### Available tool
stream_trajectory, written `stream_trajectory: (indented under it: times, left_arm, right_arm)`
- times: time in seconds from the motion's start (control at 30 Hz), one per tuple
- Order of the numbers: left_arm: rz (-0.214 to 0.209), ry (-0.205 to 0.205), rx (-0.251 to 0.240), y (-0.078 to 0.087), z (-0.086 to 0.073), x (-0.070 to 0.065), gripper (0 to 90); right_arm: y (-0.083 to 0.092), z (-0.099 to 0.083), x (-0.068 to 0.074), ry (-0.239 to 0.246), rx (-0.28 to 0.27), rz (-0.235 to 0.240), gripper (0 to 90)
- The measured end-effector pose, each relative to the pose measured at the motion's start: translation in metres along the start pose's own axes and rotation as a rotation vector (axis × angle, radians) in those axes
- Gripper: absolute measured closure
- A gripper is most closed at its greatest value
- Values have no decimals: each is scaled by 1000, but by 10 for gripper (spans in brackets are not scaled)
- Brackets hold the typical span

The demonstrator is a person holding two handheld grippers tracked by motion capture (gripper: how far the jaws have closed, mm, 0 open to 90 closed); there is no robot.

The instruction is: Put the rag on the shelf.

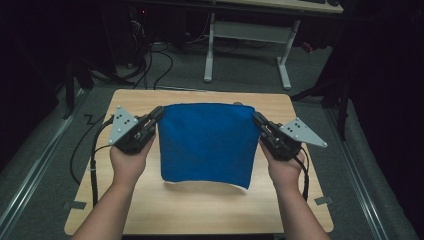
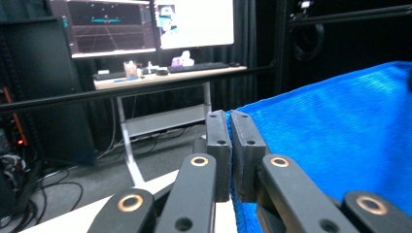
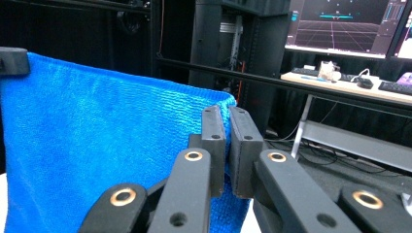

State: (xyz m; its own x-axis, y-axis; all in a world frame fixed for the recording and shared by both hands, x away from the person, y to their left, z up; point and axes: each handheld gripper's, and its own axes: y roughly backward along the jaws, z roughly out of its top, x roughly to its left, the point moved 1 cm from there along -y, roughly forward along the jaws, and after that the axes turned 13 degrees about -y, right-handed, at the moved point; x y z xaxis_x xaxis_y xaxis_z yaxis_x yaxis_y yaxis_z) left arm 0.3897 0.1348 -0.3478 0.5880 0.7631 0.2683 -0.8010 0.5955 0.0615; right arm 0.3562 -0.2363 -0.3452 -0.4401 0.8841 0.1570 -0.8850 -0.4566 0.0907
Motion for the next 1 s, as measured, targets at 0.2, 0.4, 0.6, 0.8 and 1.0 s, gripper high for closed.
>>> stream_trajectory:
  times: [0.2,0.4,0.6,0.8,1.0]
  left_arm:
    - [10,26,49,-15,-3,16,878]
    - [26,21,65,-27,3,28,878]
    - [49,-9,94,-49,10,43,878]
    - [60,-34,142,-77,9,61,878]
    - [82,-36,182,-106,-6,78,878]
  right_arm:
    - [-15,7,-6,-20,4,-9,873]
    - [-34,17,-12,-11,9,-26,874]
    - [-66,30,-20,10,36,-64,874]
    - [-93,35,-31,3,59,-92,874]
    - [-125,35,-44,0,89,-105,876]
